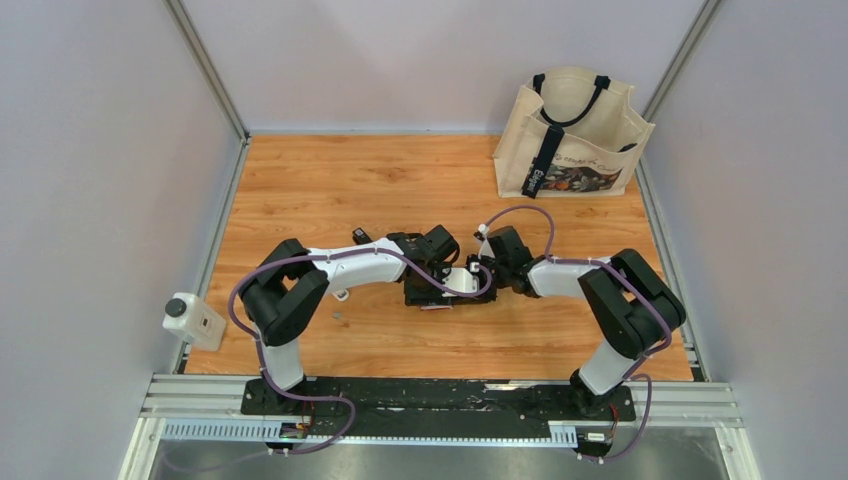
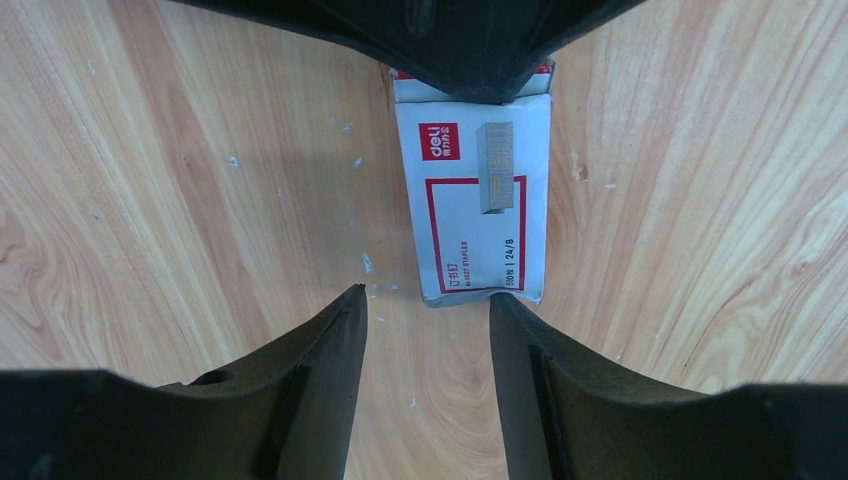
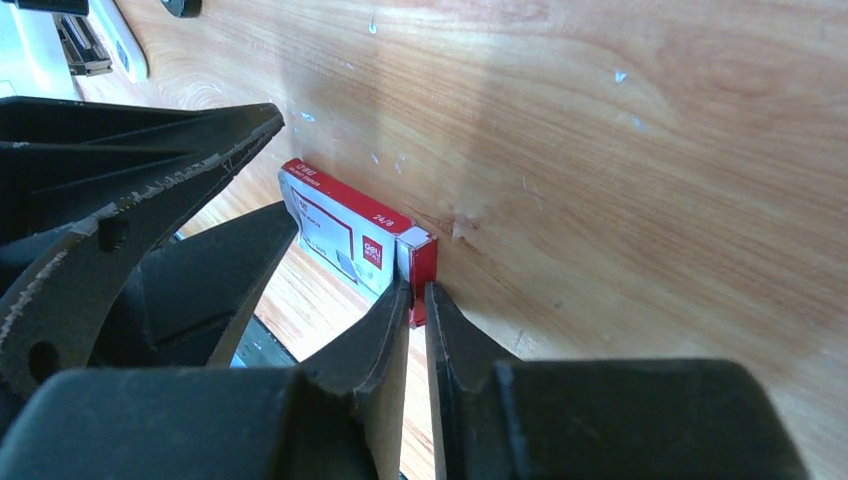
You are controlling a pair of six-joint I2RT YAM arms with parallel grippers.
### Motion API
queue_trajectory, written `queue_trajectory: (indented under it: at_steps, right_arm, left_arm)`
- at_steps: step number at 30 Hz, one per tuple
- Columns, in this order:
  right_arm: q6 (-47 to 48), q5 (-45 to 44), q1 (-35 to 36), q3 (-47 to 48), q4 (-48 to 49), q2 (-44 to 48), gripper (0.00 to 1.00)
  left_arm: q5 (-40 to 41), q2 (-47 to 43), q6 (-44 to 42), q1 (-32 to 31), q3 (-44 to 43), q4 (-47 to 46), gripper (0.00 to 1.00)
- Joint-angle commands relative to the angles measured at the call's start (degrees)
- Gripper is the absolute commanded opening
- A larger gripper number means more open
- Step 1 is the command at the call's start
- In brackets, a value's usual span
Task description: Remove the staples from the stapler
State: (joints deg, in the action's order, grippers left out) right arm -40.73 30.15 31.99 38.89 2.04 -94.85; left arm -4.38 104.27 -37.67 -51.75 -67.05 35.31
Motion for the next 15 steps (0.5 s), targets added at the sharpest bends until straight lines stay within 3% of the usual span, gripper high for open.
queue_trajectory:
  at_steps: [1,12,15]
  right_arm:
    - [-0.5,5.8,0.1,-0.2,3.7,2.8,0.19]
    - [1.4,6.6,-5.0,-4.0,1.4,8.4,0.37]
    - [1.9,6.6,-5.4,-4.2,0.0,9.3,0.38]
  left_arm:
    - [1.0,1.6,-0.4,-0.7,-0.4,-5.3,0.57]
    - [-1.0,-0.6,0.1,1.6,-1.0,-3.1,0.57]
    - [-0.6,-0.6,-0.2,1.7,-1.3,-2.4,0.57]
